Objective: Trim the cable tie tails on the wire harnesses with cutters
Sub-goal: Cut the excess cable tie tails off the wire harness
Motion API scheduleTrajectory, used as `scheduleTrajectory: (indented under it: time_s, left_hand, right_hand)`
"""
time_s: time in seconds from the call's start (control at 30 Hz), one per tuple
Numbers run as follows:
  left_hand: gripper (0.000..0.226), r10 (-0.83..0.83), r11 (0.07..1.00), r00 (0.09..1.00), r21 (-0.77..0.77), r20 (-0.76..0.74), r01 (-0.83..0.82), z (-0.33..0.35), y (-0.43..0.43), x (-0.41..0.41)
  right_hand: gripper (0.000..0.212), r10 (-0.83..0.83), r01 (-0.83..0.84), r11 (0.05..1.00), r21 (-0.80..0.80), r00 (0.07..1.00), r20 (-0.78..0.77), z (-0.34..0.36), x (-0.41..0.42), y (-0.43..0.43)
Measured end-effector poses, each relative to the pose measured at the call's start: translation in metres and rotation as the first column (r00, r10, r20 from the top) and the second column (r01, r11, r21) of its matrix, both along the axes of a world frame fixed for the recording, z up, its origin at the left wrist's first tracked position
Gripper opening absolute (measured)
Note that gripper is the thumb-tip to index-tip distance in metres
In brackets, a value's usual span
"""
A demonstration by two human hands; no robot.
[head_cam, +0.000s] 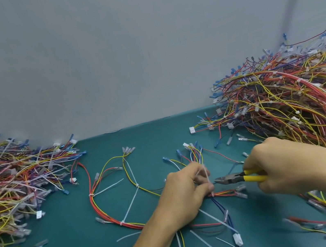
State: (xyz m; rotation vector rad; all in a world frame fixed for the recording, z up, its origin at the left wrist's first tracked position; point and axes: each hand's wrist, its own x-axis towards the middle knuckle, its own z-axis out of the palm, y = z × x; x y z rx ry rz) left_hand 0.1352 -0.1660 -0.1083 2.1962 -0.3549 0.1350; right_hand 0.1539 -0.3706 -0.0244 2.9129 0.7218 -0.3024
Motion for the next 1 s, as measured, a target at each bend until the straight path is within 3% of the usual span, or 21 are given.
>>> scheduleTrajectory:
  time_s: [0.23, 0.57, 1.0]
  left_hand:
    - [0.028, 0.018, 0.998, 0.999, -0.063, -0.043, -0.021, -0.002, 0.003, 0.002]
    - [0.014, -0.093, 0.953, 0.986, -0.3, -0.139, 0.048, -0.002, 0.005, 0.003]
    - [0.015, -0.096, 0.943, 0.983, -0.331, -0.154, 0.041, -0.003, 0.005, 0.005]
  right_hand:
    - [0.014, 0.055, -0.055, 0.998, -0.018, 0.998, -0.009, -0.022, -0.009, -0.005]
    - [0.01, 0.084, -0.089, 0.993, 0.081, 0.995, 0.056, -0.034, -0.011, -0.015]
    - [0.009, 0.133, -0.141, 0.988, 0.067, 0.984, 0.119, -0.038, -0.014, -0.009]
